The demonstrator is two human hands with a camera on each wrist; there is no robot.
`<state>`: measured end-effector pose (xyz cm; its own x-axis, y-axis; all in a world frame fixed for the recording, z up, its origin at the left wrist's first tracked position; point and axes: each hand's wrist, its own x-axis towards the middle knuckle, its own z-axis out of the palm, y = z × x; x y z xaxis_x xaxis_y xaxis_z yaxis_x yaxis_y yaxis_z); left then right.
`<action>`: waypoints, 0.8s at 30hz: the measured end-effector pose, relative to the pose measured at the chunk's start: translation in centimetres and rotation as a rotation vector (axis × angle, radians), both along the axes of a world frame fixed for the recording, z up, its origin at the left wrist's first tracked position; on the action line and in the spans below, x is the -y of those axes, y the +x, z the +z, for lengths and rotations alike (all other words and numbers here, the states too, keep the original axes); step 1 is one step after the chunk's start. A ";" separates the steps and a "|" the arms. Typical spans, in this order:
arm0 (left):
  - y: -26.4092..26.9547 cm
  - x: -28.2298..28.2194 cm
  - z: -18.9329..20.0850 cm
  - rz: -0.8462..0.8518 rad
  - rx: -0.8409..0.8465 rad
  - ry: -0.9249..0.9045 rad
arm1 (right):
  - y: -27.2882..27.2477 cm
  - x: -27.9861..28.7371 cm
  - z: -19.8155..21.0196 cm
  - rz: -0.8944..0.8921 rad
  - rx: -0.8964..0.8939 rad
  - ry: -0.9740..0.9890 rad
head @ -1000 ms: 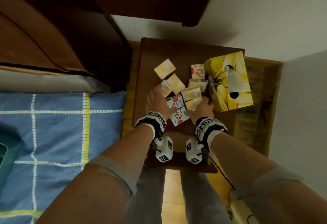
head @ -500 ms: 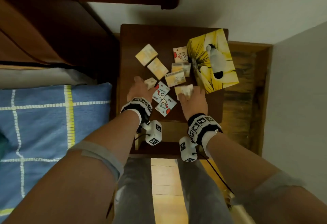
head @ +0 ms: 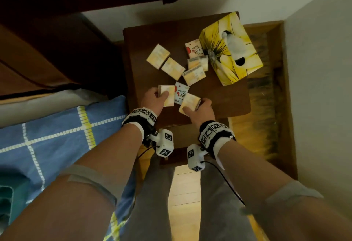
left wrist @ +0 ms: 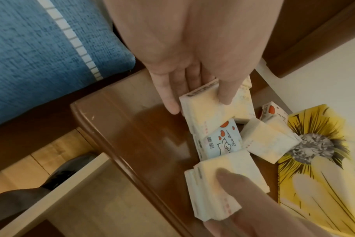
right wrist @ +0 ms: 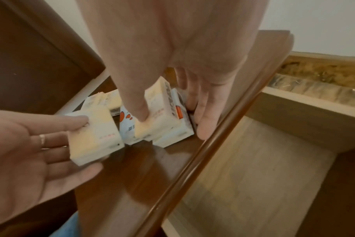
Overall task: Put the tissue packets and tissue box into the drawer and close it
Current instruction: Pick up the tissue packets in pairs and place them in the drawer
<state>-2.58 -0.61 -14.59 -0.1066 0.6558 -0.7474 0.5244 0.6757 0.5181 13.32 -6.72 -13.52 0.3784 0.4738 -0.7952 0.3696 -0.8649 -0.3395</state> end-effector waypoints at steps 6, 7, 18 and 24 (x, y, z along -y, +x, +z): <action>-0.5 -0.7 -0.1 0.061 0.244 -0.095 | -1.0 -0.5 -1.0 -0.201 -0.043 -0.023; -0.3 -0.8 0.0 0.040 0.247 -0.085 | -0.6 -0.3 -1.2 -0.217 -0.037 -0.014; 3.2 -1.0 -0.2 -0.234 0.022 -0.094 | 1.9 -0.7 0.1 -0.107 -0.069 0.169; 3.3 1.3 -0.6 0.151 0.200 -0.200 | 2.9 -0.6 -1.3 -0.174 -0.259 0.141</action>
<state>0.73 -1.92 -15.18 -0.0290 0.4818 -0.8758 0.3114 0.8370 0.4501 16.27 -6.15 -14.81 0.2571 0.5317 -0.8070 0.1063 -0.8455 -0.5232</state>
